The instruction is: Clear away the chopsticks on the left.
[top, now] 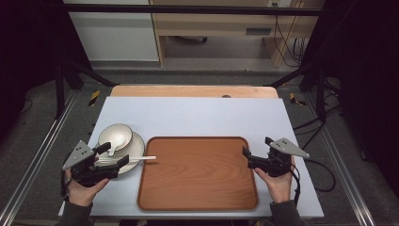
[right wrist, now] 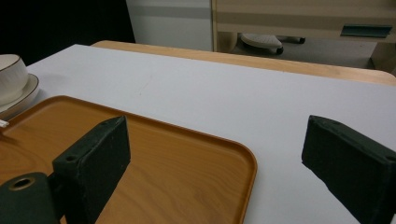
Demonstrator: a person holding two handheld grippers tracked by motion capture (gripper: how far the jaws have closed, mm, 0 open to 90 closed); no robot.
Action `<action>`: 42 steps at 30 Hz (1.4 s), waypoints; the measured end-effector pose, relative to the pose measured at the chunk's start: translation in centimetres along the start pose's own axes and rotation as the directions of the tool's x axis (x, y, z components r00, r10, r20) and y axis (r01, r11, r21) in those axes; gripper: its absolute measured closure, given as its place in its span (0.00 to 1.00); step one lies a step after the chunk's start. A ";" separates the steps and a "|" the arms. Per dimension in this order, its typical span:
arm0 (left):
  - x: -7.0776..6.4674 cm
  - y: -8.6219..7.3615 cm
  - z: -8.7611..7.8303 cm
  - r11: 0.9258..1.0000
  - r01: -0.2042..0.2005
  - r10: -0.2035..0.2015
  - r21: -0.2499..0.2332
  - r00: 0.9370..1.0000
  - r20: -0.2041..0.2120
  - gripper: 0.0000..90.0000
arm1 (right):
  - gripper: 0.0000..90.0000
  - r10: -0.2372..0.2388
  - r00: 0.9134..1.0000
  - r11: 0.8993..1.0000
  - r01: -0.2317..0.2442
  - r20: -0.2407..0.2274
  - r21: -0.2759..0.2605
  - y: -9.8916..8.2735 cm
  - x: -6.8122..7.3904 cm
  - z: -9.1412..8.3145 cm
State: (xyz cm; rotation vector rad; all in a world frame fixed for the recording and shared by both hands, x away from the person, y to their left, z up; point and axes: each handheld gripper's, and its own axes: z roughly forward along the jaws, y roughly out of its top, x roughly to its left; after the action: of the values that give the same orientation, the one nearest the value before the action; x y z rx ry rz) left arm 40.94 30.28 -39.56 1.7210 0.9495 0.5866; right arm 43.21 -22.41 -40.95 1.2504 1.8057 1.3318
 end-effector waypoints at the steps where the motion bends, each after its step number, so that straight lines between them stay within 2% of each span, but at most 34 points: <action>1: 0.1 -0.1 -0.2 1.000 -0.003 0.003 0.006 1.000 0.000 0.14 | 0.09 -0.001 1.000 1.000 0.001 0.001 0.005 -0.1 0.0 0.0; 10: 0.9 -1.1 -1.4 0.999 -0.016 0.016 0.034 1.000 0.002 0.12 | 0.09 -0.005 1.000 1.000 0.005 0.001 0.008 -0.2 0.3 0.0; 15: 1.5 -2.3 -2.2 0.998 -0.009 0.010 0.069 1.000 -0.019 0.12 | 0.09 -0.008 1.000 1.000 0.008 -0.006 0.015 -0.2 0.5 0.0; 17: 1.8 -3.0 -2.4 0.994 -0.019 0.020 0.107 1.000 -0.015 0.14 | 0.09 -0.010 1.000 1.000 0.010 -0.005 0.018 -0.2 0.5 0.0; 22: 2.1 -3.6 -2.6 0.987 -0.051 0.054 0.151 0.998 -0.015 0.16 | 0.09 -0.001 1.000 1.000 0.001 -0.007 0.020 -0.3 0.6 0.1; 29: 2.7 -4.1 -1.8 0.977 -0.065 0.073 0.203 0.997 -0.032 0.23 | 0.09 -0.015 1.000 1.000 0.015 -0.016 0.028 -0.3 0.8 0.3; 31: 3.1 -4.4 -1.1 0.970 -0.081 0.093 0.227 0.995 -0.043 0.26 | 0.09 -0.011 1.000 1.000 0.012 -0.019 0.029 -0.2 0.8 0.4; 33: 3.3 -4.5 -1.0 0.968 -0.084 0.098 0.235 0.994 -0.046 0.29 | 0.09 -0.012 1.000 0.999 0.013 -0.015 0.036 -0.3 0.9 0.4; 34: 3.7 -4.9 -0.5 0.965 -0.087 0.104 0.247 0.993 -0.054 0.31 | 0.09 -0.016 1.000 0.999 0.016 -0.018 0.036 -0.3 0.9 0.5; 39: 4.6 -5.5 0.3 0.963 -0.074 0.090 0.258 0.995 -0.052 0.37 | 0.09 -0.027 0.999 0.998 0.028 -0.020 0.052 -0.5 1.0 0.8; 42: 4.7 -5.6 0.5 0.962 -0.081 0.097 0.260 0.994 -0.051 0.40 | 0.09 -0.028 0.999 0.998 0.029 -0.018 0.059 -0.6 0.9 0.9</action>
State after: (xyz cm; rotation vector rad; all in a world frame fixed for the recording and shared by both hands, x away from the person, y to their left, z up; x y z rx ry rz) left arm 42.21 34.74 -45.22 1.9957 1.0332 0.6001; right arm 43.39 -21.22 -41.70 1.2423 1.8806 1.2861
